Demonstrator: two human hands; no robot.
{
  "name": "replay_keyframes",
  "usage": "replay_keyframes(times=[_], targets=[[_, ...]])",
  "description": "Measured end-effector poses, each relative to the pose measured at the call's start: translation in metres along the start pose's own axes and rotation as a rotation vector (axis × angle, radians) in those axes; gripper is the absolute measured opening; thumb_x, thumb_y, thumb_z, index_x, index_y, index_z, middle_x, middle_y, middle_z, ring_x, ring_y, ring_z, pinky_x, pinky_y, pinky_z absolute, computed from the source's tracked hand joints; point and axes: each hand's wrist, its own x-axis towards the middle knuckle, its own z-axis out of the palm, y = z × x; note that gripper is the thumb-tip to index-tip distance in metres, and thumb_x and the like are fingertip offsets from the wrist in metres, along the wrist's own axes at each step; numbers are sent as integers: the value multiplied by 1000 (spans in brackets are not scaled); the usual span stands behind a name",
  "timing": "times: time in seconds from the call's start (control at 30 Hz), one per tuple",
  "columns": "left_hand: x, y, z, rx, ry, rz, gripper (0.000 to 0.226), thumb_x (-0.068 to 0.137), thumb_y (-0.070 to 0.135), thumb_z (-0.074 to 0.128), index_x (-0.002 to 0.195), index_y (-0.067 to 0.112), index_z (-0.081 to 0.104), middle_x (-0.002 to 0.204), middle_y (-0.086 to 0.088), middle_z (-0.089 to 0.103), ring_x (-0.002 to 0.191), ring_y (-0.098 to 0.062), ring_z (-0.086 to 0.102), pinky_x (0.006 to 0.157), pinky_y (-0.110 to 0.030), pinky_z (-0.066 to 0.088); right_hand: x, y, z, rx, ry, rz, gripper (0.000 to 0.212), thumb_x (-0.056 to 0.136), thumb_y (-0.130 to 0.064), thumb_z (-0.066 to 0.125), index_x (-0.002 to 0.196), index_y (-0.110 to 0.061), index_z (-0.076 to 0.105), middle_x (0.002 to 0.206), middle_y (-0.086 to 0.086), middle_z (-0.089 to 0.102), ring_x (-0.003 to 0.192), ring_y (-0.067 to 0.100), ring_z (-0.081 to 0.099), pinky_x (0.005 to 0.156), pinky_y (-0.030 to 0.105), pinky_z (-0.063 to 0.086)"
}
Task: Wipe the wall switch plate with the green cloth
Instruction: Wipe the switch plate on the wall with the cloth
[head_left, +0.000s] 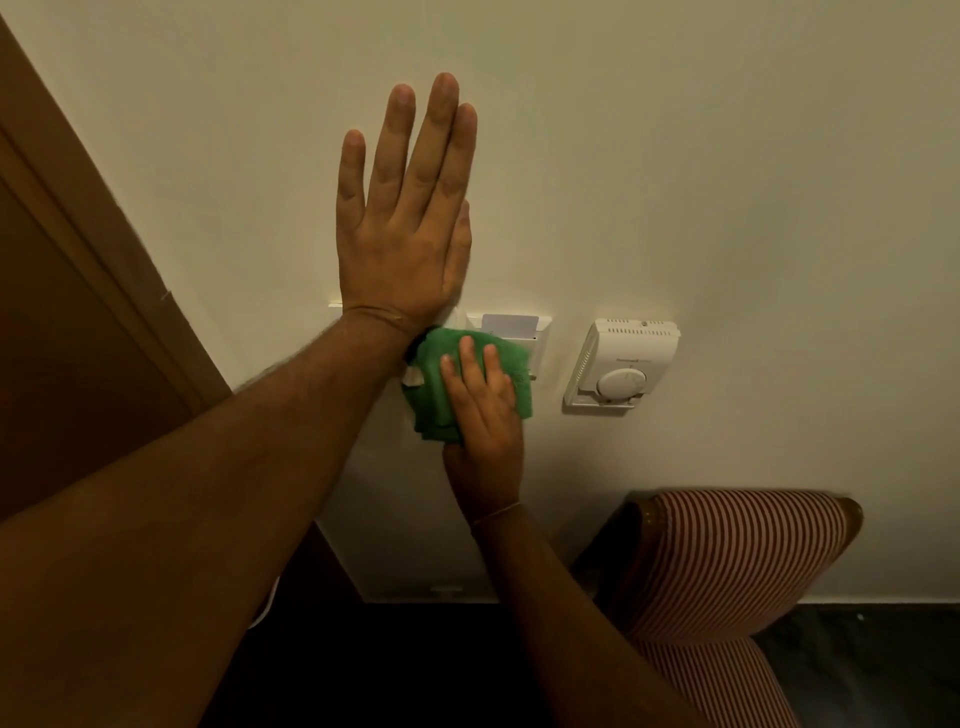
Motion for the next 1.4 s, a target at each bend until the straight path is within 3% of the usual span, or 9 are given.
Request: replay_keyframes(times=[0.17, 0.33, 0.43, 0.53, 0.67, 0.87, 1.07, 1.27, 1.4], targets=[[1, 1, -2, 32, 29, -13, 70, 114, 27, 48, 175, 11, 18, 178, -11, 30, 163, -34, 23, 133, -47, -6, -8, 43, -31, -48, 120, 36, 45, 117, -32, 43, 158, -14, 43, 167, 8, 38, 165, 25, 21, 133, 48, 24], [2, 1, -1, 33, 36, -2, 74, 115, 27, 45, 174, 15, 3, 178, -10, 26, 163, -35, 22, 134, -49, -4, -5, 22, -13, 19, 106, 48, 43, 113, -12, 44, 157, -12, 45, 166, 11, 41, 166, 24, 17, 134, 45, 16], [-1, 1, 0, 6, 20, 9, 74, 115, 27, 44, 172, 18, -3, 178, -9, 19, 165, -35, 19, 134, -51, 2, 1, 9, -2, -1, 11, -62, 74, 94, 6, 66, 159, -18, 39, 168, 1, 35, 166, 19, 15, 134, 40, 15], [0, 0, -1, 18, 20, 1, 76, 115, 27, 45, 173, 17, -3, 178, -10, 20, 164, -35, 18, 134, -49, -4, 1, 24, -9, -56, -21, -156, 68, 99, -2, 72, 158, -16, 42, 168, 2, 37, 165, 20, 20, 133, 42, 21], [1, 0, -3, 57, 35, -17, 71, 114, 26, 49, 175, 11, 17, 177, -12, 31, 163, -35, 22, 133, -47, -7, -8, 49, -28, -75, 110, -38, 42, 117, -31, 44, 153, -10, 50, 166, 6, 39, 165, 23, 21, 134, 46, 22], [2, 1, -5, 58, 9, -25, 68, 114, 27, 48, 174, 11, 21, 178, -11, 26, 164, -35, 20, 134, -49, -3, -5, 18, -2, -5, 42, -65, 56, 102, -3, 64, 155, -13, 47, 165, 4, 39, 166, 20, 15, 135, 40, 14], [2, 1, -7, 49, -8, -28, 67, 114, 26, 49, 174, 11, 22, 178, -12, 30, 163, -36, 22, 134, -52, 6, -14, 40, -16, -101, 4, -131, 44, 112, -20, 52, 155, -15, 47, 165, 2, 39, 165, 16, 17, 134, 40, 18], [2, 1, 0, 48, 22, -28, 77, 113, 26, 49, 177, 11, 9, 178, -9, 22, 163, -34, 19, 133, -45, -10, -21, 43, -17, -42, 107, 47, 43, 112, -20, 54, 152, -8, 49, 163, 6, 41, 166, 20, 15, 136, 42, 15], [-1, 0, 4, 17, -5, -14, 84, 114, 28, 45, 172, 22, -15, 178, -8, 11, 164, -34, 13, 134, -46, -12, -14, 19, 2, -7, -56, -127, 57, 96, -8, 73, 150, -13, 55, 161, 7, 48, 164, 20, 19, 134, 41, 22]])
